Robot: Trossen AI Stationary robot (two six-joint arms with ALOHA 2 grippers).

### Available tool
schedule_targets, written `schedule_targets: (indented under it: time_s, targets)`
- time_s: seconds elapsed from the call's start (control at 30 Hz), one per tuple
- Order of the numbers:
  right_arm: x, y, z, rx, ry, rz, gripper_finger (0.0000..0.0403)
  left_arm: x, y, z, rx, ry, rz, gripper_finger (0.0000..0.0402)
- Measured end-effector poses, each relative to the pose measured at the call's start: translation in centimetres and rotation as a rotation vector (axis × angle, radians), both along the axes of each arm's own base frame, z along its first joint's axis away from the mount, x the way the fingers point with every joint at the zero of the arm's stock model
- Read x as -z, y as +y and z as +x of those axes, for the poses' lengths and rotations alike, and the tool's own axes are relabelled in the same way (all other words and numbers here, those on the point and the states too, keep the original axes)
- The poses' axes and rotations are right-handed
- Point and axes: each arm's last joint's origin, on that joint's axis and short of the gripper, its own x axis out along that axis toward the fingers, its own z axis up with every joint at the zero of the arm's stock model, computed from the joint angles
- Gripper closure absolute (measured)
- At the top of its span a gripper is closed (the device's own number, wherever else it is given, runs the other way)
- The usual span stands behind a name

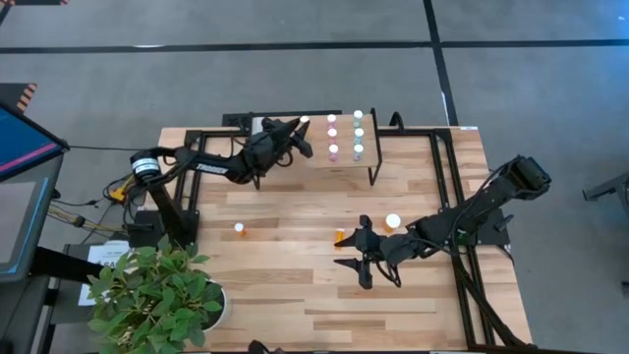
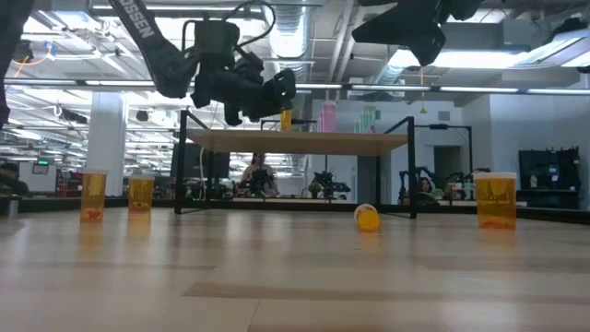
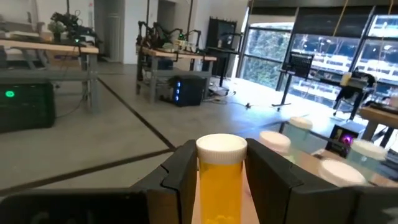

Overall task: Pick and place medicine bottles onto shelf by color
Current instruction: Put the right small orange pill bottle on the shelf

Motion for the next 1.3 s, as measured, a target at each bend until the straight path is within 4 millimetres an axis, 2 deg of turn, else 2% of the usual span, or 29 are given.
schedule_targets:
  time_s: [0.17,0.63,0.87,1.3]
  targets:
    - [0.0,0.0,0.0,0.000,-0.004,0.002,0.0179,0.5,0.6,0.0,0.022,-0.001,-0.008,0.0296]
    - [-0.1,0.0,0.1,-0.004,-0.009,-0.009,0.0179,-0.5,0.9,0.9,0.050,0.063,0.017,0.0296]
    - [-0.1,0.0,0.1,-0.004,-0.009,-0.010,0.0179,0.7,1.3,1.4,0.017,0.110,-0.017,0.0296]
    - [-0.1,0.0,0.1,-0.004,-0.006,-0.013,0.0179,1.0,1.3,1.5,0.016,0.122,-0.003,0.0296]
